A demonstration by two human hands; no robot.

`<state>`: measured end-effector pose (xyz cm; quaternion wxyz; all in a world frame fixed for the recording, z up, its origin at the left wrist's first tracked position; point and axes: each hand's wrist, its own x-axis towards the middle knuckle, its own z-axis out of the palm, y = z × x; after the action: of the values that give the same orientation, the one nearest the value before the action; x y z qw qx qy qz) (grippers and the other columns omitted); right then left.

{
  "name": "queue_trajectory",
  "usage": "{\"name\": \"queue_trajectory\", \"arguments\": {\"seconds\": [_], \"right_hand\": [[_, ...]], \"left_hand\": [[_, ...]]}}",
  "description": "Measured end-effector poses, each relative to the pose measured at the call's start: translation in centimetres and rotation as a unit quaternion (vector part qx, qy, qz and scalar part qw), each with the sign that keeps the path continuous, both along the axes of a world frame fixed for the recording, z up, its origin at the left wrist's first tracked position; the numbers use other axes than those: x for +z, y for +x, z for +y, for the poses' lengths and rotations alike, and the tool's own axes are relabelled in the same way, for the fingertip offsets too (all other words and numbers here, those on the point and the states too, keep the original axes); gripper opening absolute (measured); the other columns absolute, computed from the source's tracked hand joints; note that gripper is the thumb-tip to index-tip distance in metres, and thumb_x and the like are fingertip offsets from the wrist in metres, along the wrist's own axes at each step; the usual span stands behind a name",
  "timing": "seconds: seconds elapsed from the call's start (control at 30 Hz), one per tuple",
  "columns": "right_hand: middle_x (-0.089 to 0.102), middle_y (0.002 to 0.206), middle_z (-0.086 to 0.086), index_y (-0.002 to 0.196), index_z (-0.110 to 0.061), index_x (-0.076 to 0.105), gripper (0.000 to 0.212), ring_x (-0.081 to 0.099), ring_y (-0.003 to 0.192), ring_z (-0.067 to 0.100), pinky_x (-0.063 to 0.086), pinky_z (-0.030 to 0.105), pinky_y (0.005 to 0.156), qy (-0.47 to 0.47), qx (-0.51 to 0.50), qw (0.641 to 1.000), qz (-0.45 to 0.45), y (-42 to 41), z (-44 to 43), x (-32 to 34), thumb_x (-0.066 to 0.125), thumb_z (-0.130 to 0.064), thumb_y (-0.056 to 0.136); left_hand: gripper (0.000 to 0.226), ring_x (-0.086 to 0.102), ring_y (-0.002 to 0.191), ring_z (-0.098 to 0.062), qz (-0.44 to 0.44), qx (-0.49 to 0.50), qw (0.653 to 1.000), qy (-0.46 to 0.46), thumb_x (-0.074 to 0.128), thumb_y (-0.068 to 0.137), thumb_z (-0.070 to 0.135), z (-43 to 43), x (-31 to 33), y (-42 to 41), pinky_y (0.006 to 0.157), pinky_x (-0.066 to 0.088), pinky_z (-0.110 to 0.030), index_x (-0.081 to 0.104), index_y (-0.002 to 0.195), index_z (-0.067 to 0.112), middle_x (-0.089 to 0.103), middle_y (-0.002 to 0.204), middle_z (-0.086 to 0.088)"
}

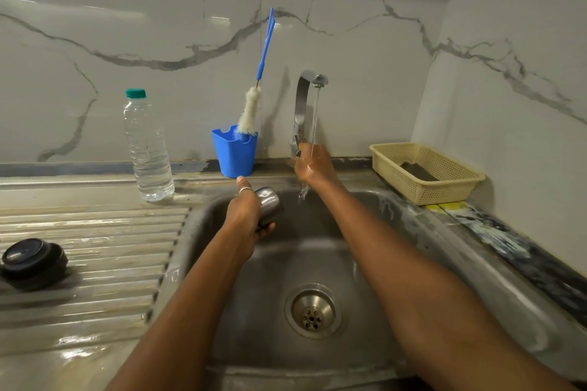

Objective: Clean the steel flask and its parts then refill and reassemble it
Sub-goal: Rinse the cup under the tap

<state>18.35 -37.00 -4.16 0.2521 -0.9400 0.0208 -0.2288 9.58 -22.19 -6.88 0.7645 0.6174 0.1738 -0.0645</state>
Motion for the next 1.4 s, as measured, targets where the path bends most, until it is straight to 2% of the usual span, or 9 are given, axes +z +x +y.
{"name": "queue_trajectory", "arguments": {"seconds": [0.2,0.3,0.4,0.5,0.73,0.93,1.17,1.3,1.4], "right_hand": [[0.063,0.12,0.013,0.131,-0.005,0.056,0.034,0.061,0.112,0.03,0.051,0.034,0.088,-0.039,0.042,0.996,0.071,-4.8,-0.2,1.1,0.046,-0.028,0.109],[0.066,0.097,0.009,0.098,-0.007,0.066,0.054,0.063,0.098,0.029,0.047,0.031,0.072,0.083,0.072,0.984,0.142,-7.5,-0.3,1.0,0.031,-0.047,0.11],[0.07,0.115,0.012,0.117,-0.009,0.067,0.07,0.067,0.099,0.027,0.057,0.037,0.073,0.253,0.093,0.94,0.209,-9.1,-0.9,0.2,0.026,-0.064,0.104],[0.073,0.109,0.012,0.112,-0.016,0.067,0.061,0.07,0.092,0.023,0.061,0.037,0.074,0.321,0.115,0.921,0.187,-9.6,-1.2,-0.8,0.033,-0.065,0.102],[0.071,0.111,0.007,0.113,-0.023,0.063,0.044,0.07,0.096,0.026,0.058,0.046,0.092,0.254,0.072,0.957,0.117,-8.1,-1.8,-2.3,0.041,-0.06,0.101],[0.071,0.099,0.005,0.105,-0.02,0.068,0.058,0.067,0.082,0.016,0.052,0.03,0.067,0.322,0.016,0.942,0.093,-7.8,-2.8,-2.1,0.032,-0.065,0.101],[0.078,0.099,0.011,0.112,-0.012,0.072,0.048,0.072,0.095,0.023,0.061,0.035,0.084,0.589,0.077,0.777,0.211,-7.5,-3.1,-2.3,0.044,-0.051,0.103],[0.068,0.072,0.008,0.091,-0.009,0.067,0.066,0.06,0.054,0.014,0.045,0.022,0.043,0.462,0.027,0.861,0.211,-8.3,-2.8,-1.9,0.028,-0.06,0.106],[0.073,0.084,0.01,0.098,-0.01,0.068,0.07,0.066,0.056,0.017,0.056,0.027,0.055,0.279,0.051,0.943,0.175,-8.4,-2.7,-2.4,0.022,-0.062,0.105]], "left_hand": [[0.05,0.068,0.089,-0.023,-0.025,-0.043,0.998,0.034,0.031,0.106,0.057,-2.0,0.1,-1.2,0.068,0.058,-0.031,0.054,0.107,0.013,0.066,0.097,-0.014],[0.052,0.07,0.093,-0.027,-0.007,-0.058,0.998,0.009,0.034,0.106,0.055,-3.2,0.7,-0.6,0.069,0.06,-0.034,0.053,0.122,0.009,0.068,0.106,-0.019],[0.059,0.073,0.092,-0.031,-0.007,-0.079,0.997,-0.018,0.035,0.105,0.056,-4.9,1.8,0.6,0.073,0.061,-0.039,0.057,0.127,0.006,0.072,0.106,-0.021],[0.066,0.072,0.096,-0.033,-0.017,-0.077,0.997,-0.019,0.034,0.104,0.058,-6.3,1.6,2.1,0.089,0.059,-0.047,0.065,0.12,0.003,0.075,0.103,-0.021],[0.059,0.07,0.099,-0.028,-0.071,-0.103,0.992,-0.007,0.029,0.107,0.051,-7.8,0.4,3.3,0.071,0.056,-0.038,0.07,0.112,0.008,0.075,0.104,-0.017],[0.053,0.063,0.094,-0.02,-0.224,-0.103,0.953,0.178,0.028,0.104,0.053,-9.3,0.5,3.3,0.085,0.053,-0.039,0.051,0.12,0.009,0.064,0.106,-0.007],[0.036,0.056,0.109,-0.028,-0.347,-0.097,0.841,0.403,0.034,0.104,0.039,-9.4,-0.3,4.0,0.097,0.046,-0.047,0.06,0.11,0.015,0.063,0.116,-0.01],[0.038,0.061,0.096,-0.026,-0.232,-0.086,0.92,0.304,0.035,0.106,0.036,-9.9,0.3,3.8,0.082,0.048,-0.039,0.062,0.11,0.01,0.065,0.105,-0.012],[0.04,0.061,0.086,-0.026,-0.119,-0.068,0.978,0.157,0.028,0.107,0.032,-9.4,0.4,4.3,0.079,0.052,-0.041,0.06,0.1,0.008,0.066,0.096,-0.016]]}}
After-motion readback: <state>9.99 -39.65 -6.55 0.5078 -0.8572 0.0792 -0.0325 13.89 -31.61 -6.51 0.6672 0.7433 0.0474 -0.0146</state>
